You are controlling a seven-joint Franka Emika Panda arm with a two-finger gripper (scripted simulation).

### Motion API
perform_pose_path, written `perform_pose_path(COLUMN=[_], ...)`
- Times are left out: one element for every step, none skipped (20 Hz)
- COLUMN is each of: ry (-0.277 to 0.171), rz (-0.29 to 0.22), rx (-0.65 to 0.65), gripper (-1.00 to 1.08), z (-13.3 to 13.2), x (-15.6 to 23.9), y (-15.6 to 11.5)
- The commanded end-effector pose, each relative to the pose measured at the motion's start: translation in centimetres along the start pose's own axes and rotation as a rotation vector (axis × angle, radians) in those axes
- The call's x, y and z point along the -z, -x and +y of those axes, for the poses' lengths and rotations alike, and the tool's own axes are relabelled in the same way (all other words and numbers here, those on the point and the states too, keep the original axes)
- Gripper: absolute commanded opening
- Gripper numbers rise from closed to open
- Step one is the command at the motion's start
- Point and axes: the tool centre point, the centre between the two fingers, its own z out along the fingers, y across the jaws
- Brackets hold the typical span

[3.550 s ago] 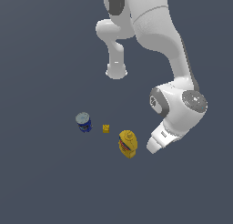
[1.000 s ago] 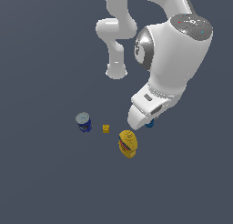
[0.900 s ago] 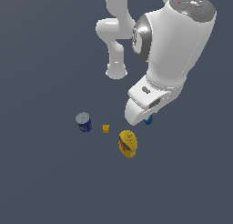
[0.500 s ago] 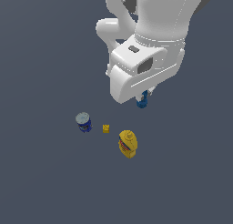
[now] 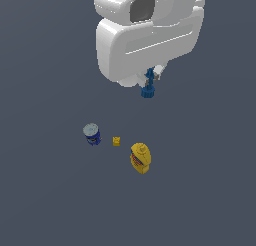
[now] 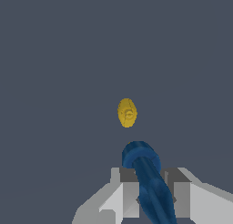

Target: Pick up a designated object from a clutter of objects.

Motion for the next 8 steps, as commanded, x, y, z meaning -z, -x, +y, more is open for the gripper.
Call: perform_pose_path(ry=[0.000, 0.000, 0.000, 0.000, 0.000, 0.000, 0.000, 0.000], rz=[-0.001, -0.001, -0.001, -0.001, -0.001, -0.001, -0.001, -0.001], rx=[0.000, 0.000, 0.000, 0.000, 0.000, 0.000, 0.000, 0.000], gripper=[-1.00, -1.00, -1.00, -1.00, -1.00, -1.00, -1.00, -1.00], z=[0.4, 0.5, 0.6, 0.6, 0.7, 0.7, 0.8, 0.8], x=[1.0, 1.3, 1.5, 1.7, 1.9, 2.0, 2.0, 2.1], y=[0.2, 0.3, 0.3, 0.4, 0.4, 0.4, 0.4, 0.4])
